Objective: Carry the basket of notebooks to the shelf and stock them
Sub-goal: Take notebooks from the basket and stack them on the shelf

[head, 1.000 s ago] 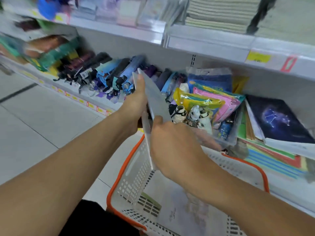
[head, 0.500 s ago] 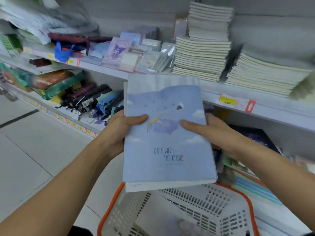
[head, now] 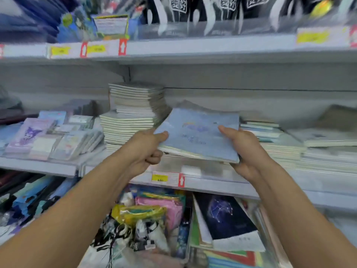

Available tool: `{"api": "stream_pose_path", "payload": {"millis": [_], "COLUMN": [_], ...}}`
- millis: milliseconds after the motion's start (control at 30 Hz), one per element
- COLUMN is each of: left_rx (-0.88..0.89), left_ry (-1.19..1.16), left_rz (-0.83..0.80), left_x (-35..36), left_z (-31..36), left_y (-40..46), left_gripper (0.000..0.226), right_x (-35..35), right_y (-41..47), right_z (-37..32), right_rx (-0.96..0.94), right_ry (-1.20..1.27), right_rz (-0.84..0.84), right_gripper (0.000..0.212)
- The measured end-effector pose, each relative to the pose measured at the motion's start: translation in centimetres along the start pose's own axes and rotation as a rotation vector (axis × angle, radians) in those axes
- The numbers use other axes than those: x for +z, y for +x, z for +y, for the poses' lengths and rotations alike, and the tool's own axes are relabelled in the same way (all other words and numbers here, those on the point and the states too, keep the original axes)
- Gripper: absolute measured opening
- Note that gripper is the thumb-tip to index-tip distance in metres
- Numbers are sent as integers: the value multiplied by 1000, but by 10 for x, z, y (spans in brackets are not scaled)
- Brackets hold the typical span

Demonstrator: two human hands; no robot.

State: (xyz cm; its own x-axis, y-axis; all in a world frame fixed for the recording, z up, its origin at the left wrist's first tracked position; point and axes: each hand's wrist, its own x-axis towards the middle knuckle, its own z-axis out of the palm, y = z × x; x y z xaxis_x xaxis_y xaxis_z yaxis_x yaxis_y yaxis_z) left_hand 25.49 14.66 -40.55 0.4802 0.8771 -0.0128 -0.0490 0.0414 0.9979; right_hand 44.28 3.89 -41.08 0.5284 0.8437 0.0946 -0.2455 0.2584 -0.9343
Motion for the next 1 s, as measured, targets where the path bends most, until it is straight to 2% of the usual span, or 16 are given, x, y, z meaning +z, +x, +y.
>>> {"api": "stream_pose_path", "payload": {"millis": [67, 133, 167, 200, 267, 300, 400, 533, 633, 767, 900, 1000], "left_rx": [-33, -32, -24, -11, 23, 43, 113, 295, 449, 573, 560, 508], "left_ry": [-61, -49, -30, 5, 118, 194, 400, 664, 859, 923, 1039, 1064], "left_rz": [33, 97, 116, 117, 67, 23, -69, 89, 236, 319, 455, 438], "left_x": [13, 16, 17, 14, 6, 3, 0, -3, -2, 9, 16, 15], "left_z": [4, 4, 4, 2, 1, 1, 1, 1, -6, -18, -22, -23], "left_y": [25, 44, 51, 57, 66, 67, 69, 83, 96, 107, 110, 111], "left_gripper": [8, 21, 23, 21, 10, 12, 40, 38, 26, 37, 37, 36], "right_x": [-10, -17, -21, -23, -23, -23, -26, -29, -27, -28, -23, -17], "right_y": [16, 28, 34, 38, 42, 45, 55, 62, 65, 73, 81, 81], "right_z": [2, 4, 6, 8, 14, 17, 22, 22, 27, 38, 40, 35], "right_rx": [9, -30, -64, -100, -158, -170, -180, -233, -312, -389, -355, -254], "right_ry": [-3, -86, -127, -176, -326, -389, -470, -585, -694, -880, -1233, -1320], "right_rz": [-62, -95, -119, -143, -172, -163, -83, 53, 149, 276, 291, 245], "right_gripper": [52, 83, 82, 72, 60, 59, 46, 24, 24, 24, 16, 15]}}
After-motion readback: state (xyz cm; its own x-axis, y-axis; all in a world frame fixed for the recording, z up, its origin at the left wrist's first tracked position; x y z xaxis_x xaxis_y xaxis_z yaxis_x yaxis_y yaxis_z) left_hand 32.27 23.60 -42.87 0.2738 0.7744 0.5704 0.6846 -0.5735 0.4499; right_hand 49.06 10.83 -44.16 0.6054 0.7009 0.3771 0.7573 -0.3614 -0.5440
